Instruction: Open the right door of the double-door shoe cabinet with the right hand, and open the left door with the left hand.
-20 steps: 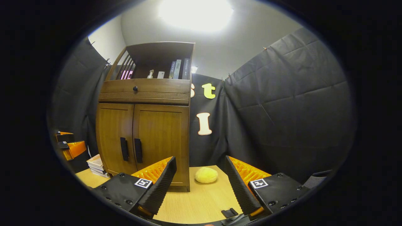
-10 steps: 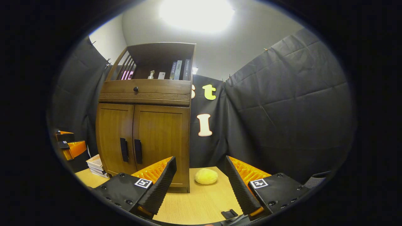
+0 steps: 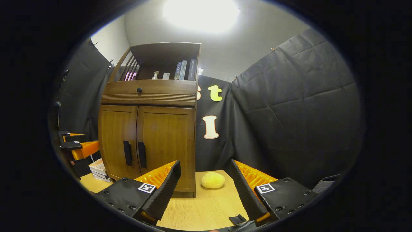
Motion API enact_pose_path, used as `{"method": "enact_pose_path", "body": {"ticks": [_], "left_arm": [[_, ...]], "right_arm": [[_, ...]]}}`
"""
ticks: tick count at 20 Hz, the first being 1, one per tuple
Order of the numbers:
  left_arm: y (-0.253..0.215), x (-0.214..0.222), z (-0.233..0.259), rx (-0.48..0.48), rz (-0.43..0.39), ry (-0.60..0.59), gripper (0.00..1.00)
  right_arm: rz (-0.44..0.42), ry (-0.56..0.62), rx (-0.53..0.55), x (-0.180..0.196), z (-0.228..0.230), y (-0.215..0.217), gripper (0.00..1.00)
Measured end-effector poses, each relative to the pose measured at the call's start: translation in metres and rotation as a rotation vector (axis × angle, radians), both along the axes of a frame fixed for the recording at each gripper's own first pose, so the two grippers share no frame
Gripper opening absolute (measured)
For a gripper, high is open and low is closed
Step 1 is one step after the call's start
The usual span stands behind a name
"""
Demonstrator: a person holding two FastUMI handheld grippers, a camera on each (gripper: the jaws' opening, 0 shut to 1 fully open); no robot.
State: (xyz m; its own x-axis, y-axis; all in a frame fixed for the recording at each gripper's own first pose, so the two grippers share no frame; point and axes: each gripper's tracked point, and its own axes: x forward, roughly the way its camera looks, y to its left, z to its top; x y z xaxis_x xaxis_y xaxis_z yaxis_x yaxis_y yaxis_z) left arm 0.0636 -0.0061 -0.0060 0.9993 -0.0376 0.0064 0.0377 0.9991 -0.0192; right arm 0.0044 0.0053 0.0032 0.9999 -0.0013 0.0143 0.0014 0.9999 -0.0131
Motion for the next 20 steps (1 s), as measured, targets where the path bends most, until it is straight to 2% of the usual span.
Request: {"method": "enact_pose_path", "body": {"ticks": [6,14,17,20], "left_arm": [[0.003,0.068,-0.011,-0.010,-0.004,-0.006,0.96],[0.006,0.138,-0.034,0.001,0.016,0.000,0.96],[0.008,0.136,-0.038,-0.029,0.024,0.006,0.96],[0.008,0.108,-0.031,-0.013,0.021,-0.009,0.96]], "right_arm": [[-0.031,0.016,-0.008,-0.007,-0.005,-0.007,0.97],[-0.114,0.040,-0.010,-0.022,-0.012,-0.026,0.97],[-0.119,0.043,0.003,-0.021,-0.015,-0.025,0.96],[-0.056,0.032,0.056,0.001,-0.017,-0.002,0.96]]}}
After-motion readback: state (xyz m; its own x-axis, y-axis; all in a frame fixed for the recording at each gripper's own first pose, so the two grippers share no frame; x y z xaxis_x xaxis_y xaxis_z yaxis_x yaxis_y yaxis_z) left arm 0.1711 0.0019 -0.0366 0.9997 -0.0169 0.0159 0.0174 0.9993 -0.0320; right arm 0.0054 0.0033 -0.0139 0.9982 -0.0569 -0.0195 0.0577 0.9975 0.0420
